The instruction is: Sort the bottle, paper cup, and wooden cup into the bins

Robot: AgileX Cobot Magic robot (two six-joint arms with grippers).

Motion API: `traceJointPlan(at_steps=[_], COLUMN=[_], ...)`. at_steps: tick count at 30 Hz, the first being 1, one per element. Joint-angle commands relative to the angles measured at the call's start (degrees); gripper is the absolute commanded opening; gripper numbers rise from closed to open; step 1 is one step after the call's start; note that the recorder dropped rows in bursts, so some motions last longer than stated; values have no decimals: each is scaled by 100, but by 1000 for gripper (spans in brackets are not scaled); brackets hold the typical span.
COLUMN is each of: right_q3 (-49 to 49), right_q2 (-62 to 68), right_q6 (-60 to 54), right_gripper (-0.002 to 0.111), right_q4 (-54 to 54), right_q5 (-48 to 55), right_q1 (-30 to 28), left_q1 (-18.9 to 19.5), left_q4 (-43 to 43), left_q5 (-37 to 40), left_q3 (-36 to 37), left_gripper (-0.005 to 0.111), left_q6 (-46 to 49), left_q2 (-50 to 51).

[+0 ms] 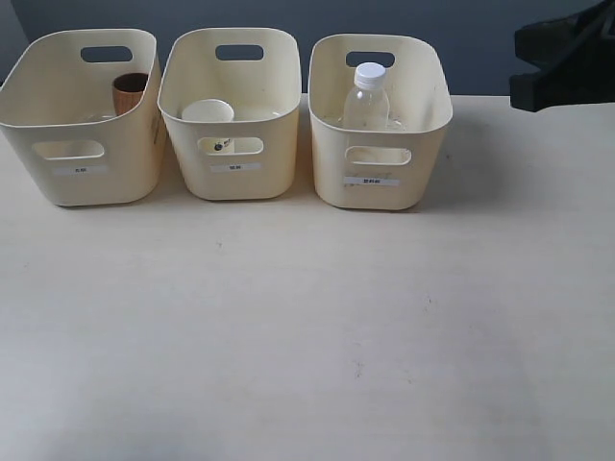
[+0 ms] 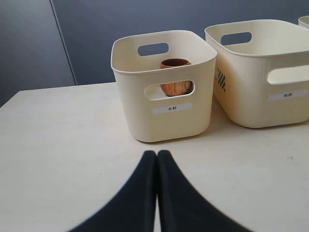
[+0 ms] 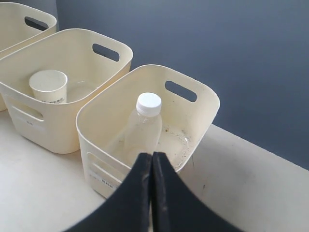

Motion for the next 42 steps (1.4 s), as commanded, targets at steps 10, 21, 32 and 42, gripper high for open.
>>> traceJointPlan(at_steps=[10, 21, 32, 42], right_q3=[24, 344, 2408, 3768], right_q2=[-31, -2115, -4200, -5451], right_q6=[39, 1254, 1578, 1529], right_gripper=[0, 0, 0, 0], right_q4=[114, -958, -748, -643], right_q5=[-57, 860, -224, -663], right_q1=[-29, -503, -1472, -1631], left_q1=[-16, -16, -16, -16], left_q4=[10, 10, 10, 10], left_q5=[-76, -76, -76, -76], left_q3=[-7, -7, -7, -7], left_gripper=[0, 0, 0, 0], left_q6=[-16, -16, -16, -16], left_q2=[19, 19, 19, 19])
